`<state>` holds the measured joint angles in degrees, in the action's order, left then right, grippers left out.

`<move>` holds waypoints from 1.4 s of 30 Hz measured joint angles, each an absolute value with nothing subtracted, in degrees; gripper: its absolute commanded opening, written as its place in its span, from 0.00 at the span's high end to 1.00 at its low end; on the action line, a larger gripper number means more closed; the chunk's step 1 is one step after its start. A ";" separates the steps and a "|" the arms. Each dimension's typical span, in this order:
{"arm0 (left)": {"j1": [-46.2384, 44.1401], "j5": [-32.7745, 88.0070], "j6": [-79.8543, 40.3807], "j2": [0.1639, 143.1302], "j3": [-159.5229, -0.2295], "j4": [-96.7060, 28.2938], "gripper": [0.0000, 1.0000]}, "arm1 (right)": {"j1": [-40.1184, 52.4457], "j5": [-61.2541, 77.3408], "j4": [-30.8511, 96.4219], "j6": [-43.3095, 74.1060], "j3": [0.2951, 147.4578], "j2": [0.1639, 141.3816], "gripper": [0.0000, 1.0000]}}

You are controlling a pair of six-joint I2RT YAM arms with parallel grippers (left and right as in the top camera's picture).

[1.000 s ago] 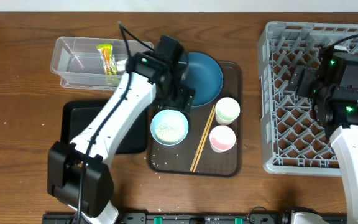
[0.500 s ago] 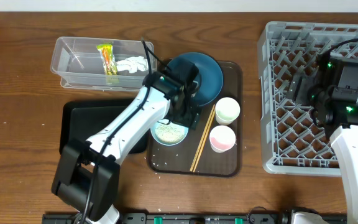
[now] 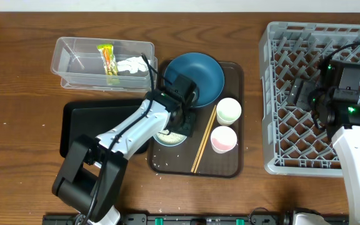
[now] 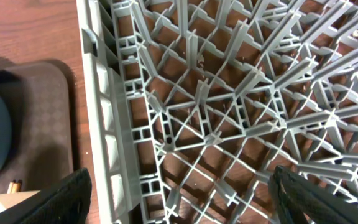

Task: Sort waste into correct bins and load items into the dishwasher rack
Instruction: 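Reach the left gripper to the light-blue rice bowl and grasp its rim, then lift the bowl over the black tray and tip the rice out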

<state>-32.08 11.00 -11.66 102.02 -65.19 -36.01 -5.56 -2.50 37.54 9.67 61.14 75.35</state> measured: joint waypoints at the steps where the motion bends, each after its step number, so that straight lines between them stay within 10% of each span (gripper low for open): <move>1: -32.08 10.98 -11.75 102.02 -64.86 -35.66 0.38 | -5.56 -2.48 37.71 9.72 61.14 75.35 0.12; 14: -37.85 7.31 -11.57 102.02 -63.02 -33.91 0.41 | -5.56 -2.33 39.88 10.07 61.14 75.35 0.13; 28: -39.55 2.00 -10.83 102.89 -62.30 -33.06 0.88 | -5.56 -2.33 40.91 10.09 61.14 75.35 0.14; 42: -39.59 0.89 -10.68 101.25 -64.79 -41.50 0.94 | -5.56 -2.33 41.04 10.09 61.14 75.35 0.14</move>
<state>-39.59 0.89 -10.68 101.25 -64.79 -41.50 -5.56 -2.33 41.04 10.09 61.14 75.35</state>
